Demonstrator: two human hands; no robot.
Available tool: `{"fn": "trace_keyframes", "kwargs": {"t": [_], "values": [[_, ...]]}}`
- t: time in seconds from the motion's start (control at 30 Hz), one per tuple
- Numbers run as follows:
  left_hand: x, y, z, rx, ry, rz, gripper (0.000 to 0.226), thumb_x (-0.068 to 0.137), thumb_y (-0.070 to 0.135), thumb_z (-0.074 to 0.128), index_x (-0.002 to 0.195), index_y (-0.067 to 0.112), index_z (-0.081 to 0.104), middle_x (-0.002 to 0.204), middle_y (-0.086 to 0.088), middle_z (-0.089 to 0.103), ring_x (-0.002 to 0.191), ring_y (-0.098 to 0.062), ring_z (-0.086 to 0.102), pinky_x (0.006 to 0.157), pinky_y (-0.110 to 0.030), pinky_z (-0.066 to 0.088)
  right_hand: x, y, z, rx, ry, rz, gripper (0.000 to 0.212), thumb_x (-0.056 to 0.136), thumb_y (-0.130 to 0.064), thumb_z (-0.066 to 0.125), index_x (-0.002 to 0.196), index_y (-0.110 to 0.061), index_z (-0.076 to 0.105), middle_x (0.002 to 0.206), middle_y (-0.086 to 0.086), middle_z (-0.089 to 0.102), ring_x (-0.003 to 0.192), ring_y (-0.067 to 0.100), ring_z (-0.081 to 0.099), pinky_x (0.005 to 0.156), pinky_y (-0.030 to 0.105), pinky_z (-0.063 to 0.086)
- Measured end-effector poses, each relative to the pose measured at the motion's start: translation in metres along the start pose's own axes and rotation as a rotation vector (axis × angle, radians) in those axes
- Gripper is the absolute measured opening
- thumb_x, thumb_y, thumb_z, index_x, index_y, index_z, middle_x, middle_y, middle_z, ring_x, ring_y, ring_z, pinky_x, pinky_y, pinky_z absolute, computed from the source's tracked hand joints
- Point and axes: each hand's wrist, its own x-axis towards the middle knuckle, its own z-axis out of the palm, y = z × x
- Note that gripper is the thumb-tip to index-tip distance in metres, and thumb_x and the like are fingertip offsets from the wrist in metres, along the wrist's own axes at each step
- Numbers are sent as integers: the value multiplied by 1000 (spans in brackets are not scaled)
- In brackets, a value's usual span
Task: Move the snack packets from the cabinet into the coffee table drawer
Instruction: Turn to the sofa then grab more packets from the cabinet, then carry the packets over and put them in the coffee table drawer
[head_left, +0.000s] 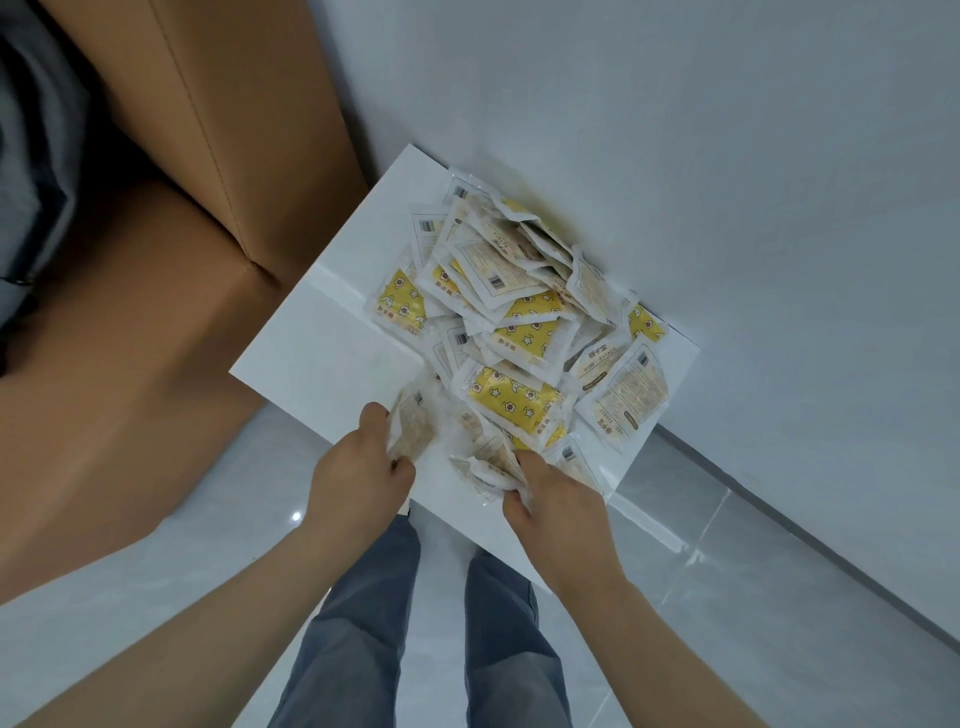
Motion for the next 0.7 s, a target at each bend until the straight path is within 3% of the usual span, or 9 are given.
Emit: {"fn": "trace_keyframes", "kwargs": {"t": [0.13, 0.23, 0.33, 0.5, 0.6, 0.7], "values": [[-16, 11, -22, -26, 5, 13, 24, 85, 12, 57, 93, 15, 35, 68, -1, 50, 55, -20, 47, 43, -25, 31, -21, -4, -21, 31, 33, 29, 39, 97, -43, 44, 134, -30, 42, 130, -11, 58, 110, 16, 61, 92, 24, 50], [-31, 32, -44, 1, 19, 48, 24, 83, 13, 56, 93, 19, 35, 66, 1, 51, 55, -21, 46, 43, -25, 28, -38, -5, -44, 49, 91, 25, 30, 97, -37, 45, 125, -27, 49, 105, -9, 66, 86, 12, 62, 70, 20, 48], [-47, 57, -68, 37, 56, 103, 23, 82, 15, 55, 99, 18, 41, 70, -1, 56, 54, -21, 45, 44, -26, 30, -57, -8, -73, 86, 172, 18, 23, 94, -30, 50, 115, -23, 56, 85, -6, 66, 64, 9, 48, 56, 18, 35], [-78, 110, -114, 37, 107, 173, 24, 82, 15, 54, 105, 18, 46, 70, -2, 56, 58, -22, 46, 45, -27, 27, -92, -16, -132, 103, 272, 22, 13, 91, -28, 52, 103, -23, 55, 67, -11, 52, 58, 13, 49, 55, 26, 40], [-98, 140, -140, -29, 142, 201, 19, 80, 16, 54, 99, 20, 53, 73, 2, 55, 64, -20, 48, 52, -29, 33, -117, -25, -167, 125, 359, 32, 5, 90, -27, 53, 95, -24, 53, 67, -7, 55, 60, 16, 54, 56, 30, 44], [-114, 161, -167, -125, 151, 251, 17, 80, 16, 58, 95, 25, 57, 82, 11, 56, 71, -13, 49, 56, -22, 34, -143, -41, -195, 183, 428, 76, 9, 91, -27, 50, 99, -25, 54, 69, -5, 58, 62, 15, 55, 59, 31, 46]]}}
